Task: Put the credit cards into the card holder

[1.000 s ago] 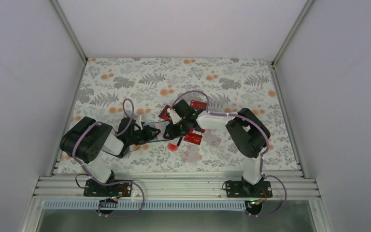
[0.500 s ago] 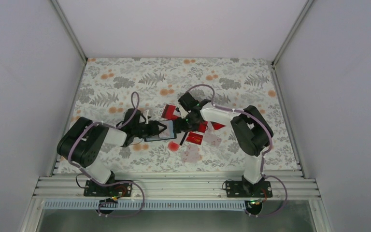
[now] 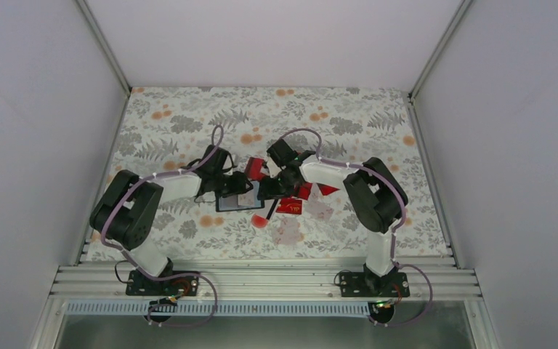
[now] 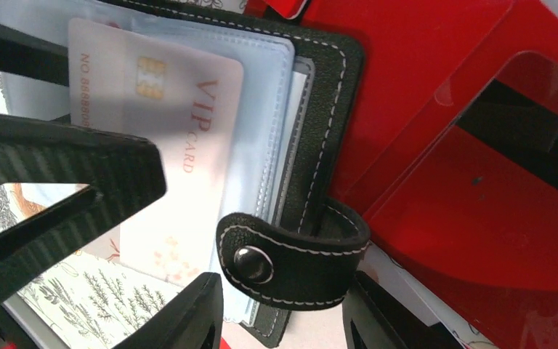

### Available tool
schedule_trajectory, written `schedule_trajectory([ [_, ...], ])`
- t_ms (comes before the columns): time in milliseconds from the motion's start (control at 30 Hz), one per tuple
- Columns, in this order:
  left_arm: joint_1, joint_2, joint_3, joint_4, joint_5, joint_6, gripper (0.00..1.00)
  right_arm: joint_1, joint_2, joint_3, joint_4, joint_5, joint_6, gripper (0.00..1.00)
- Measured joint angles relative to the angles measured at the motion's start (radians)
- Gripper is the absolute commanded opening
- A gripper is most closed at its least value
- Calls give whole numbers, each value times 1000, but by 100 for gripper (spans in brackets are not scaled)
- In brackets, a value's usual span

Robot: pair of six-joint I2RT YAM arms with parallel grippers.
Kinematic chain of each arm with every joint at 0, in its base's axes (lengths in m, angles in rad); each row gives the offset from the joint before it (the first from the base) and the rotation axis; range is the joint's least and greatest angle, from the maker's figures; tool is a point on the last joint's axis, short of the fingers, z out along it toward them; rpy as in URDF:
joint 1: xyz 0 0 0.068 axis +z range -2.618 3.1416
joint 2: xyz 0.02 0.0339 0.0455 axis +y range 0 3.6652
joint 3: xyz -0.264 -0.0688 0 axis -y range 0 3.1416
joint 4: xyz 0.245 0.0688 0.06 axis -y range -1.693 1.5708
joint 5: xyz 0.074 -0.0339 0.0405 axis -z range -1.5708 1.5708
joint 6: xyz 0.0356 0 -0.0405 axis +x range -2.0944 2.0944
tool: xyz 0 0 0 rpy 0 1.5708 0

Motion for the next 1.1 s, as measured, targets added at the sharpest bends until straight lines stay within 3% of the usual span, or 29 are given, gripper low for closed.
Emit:
schedule_trajectory([
  [167,-39,34,116,-164,-64,15,72,0,1,0,16,-13,3,38],
  [333,-63,49,200,-303,-160,14,84,0,1,-11,51,-30,12,37],
  [533,-72,64,258,-441,-254,14,86,0,2,-31,79,-42,19,35],
  [700,-78,68,270,-482,-275,10,80,0,2,-40,102,-52,19,33],
  [867,-78,71,281,-514,-290,-11,63,0,2,-49,122,-68,21,30],
  [967,-78,71,283,-535,-304,-18,64,0,2,-51,128,-76,22,30],
  [1100,-79,70,296,-565,-320,-22,79,0,2,-52,129,-85,22,31],
])
